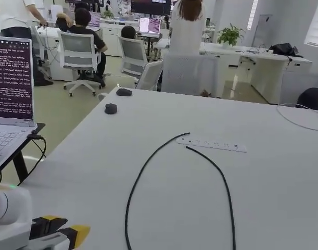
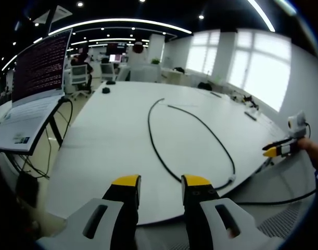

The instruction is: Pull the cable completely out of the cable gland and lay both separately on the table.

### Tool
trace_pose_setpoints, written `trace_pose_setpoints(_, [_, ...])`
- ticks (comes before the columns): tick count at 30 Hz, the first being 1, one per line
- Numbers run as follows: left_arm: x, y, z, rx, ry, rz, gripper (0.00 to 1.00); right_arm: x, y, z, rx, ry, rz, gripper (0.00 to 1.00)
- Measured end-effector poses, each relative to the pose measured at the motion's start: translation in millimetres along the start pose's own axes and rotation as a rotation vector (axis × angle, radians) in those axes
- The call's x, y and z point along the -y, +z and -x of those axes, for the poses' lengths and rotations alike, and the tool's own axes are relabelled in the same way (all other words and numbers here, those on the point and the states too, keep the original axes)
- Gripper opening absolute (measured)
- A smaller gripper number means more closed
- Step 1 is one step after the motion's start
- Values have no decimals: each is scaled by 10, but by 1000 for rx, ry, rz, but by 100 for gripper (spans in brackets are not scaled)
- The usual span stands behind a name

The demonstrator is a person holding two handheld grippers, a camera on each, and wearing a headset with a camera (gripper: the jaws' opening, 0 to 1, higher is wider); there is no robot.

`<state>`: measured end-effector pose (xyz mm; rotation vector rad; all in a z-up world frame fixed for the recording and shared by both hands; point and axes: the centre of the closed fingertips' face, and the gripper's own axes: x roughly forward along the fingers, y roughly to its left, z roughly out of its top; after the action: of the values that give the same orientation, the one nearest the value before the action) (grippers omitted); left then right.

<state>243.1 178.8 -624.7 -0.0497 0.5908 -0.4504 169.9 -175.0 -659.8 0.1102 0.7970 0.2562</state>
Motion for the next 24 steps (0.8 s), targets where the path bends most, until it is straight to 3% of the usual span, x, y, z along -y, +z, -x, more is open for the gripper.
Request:
trace_pose_setpoints(16, [18,-28,10,-18,0,-1,32,-59,-11,-9,-6,32,-2,40])
trace_pose_setpoints(24, [39,-36,28,-26,5,-10,33,-79,-52,-14,-27,45,-9,43])
